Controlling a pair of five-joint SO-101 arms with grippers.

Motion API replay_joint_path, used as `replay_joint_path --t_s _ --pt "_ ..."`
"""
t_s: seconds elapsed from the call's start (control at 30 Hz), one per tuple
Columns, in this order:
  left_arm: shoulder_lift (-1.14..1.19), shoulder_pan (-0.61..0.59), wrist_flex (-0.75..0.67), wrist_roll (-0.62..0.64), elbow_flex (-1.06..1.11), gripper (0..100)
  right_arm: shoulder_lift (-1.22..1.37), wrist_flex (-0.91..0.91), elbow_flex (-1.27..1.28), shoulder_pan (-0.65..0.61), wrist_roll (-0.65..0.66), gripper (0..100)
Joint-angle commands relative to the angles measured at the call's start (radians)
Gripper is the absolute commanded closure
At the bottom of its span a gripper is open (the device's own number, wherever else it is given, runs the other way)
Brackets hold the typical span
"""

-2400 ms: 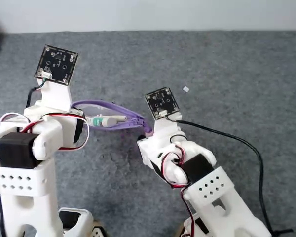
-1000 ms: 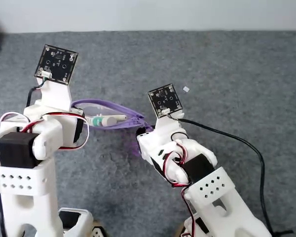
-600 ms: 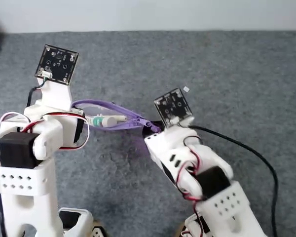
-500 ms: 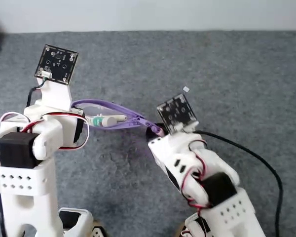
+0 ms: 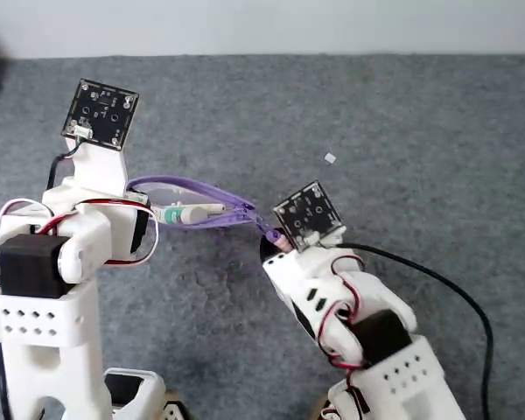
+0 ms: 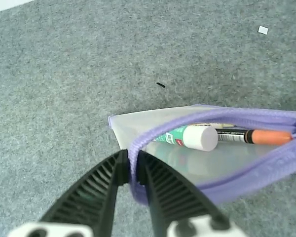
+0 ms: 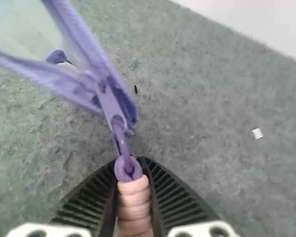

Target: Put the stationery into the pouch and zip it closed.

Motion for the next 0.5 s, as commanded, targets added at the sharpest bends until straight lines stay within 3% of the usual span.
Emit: replay_joint_path --t_s 0.0,0.2,0.47 --pt "0.017 -0.002 -0.014 0.009 -0.005 99 0.07 -0.068 -0.002 0.008 -0.04 95.4" --pt "0.017 -0.002 -0.012 0.009 -0.005 99 0.119 -0.09 -0.002 0.005 -0.06 80.2" --pt "0.018 -0.002 -0.015 0.009 -0.005 99 0.124 -0.116 0.005 0.005 -0.11 80.1"
